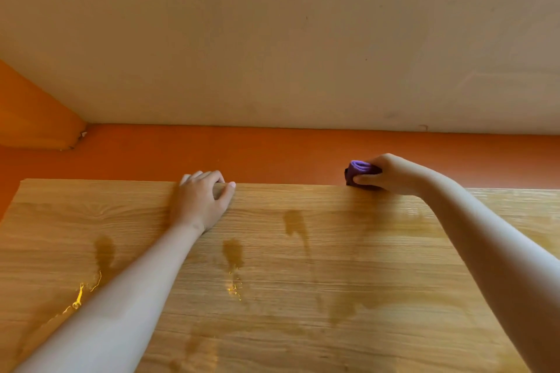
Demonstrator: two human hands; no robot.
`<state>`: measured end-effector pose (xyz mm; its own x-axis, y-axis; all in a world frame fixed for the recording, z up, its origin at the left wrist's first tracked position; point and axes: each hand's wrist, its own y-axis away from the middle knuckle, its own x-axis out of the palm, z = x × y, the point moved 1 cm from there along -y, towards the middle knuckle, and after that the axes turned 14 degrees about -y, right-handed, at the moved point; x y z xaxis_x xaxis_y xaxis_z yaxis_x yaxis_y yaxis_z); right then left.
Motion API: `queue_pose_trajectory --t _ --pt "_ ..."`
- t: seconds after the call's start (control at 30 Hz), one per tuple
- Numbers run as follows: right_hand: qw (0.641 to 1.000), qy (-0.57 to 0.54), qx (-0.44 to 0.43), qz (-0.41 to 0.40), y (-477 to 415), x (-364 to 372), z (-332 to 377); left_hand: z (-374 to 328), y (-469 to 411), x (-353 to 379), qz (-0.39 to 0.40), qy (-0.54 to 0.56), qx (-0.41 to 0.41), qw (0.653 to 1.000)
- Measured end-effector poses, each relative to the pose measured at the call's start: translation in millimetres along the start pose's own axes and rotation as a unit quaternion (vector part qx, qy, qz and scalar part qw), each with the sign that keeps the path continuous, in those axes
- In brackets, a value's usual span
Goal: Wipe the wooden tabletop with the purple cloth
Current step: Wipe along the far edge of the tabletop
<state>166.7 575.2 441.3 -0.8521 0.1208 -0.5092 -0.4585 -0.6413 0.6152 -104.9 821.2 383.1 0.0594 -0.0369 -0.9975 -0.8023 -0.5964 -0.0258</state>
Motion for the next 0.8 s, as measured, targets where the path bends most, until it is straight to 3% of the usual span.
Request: queue_pose_trajectory --t 0.33,0.67,0.8 --pt "0.995 -0.008 -0.096 0.023 -35.0 73.8 72.0 -1.5 -0.3 -0.5 0.004 -0.017 -0.003 1.000" --pt "0.998 0.017 -0.047 -0.027 9.7 -18.9 -36.7 -6.4 -0.2 -2.8 0.022 -0.053 0.016 0.998" --pt "0.998 -0.001 -0.049 -0.047 25.2 -43.4 -75.9 -18.7 1.6 -16.3 -0.004 -0.007 -0.014 1.000"
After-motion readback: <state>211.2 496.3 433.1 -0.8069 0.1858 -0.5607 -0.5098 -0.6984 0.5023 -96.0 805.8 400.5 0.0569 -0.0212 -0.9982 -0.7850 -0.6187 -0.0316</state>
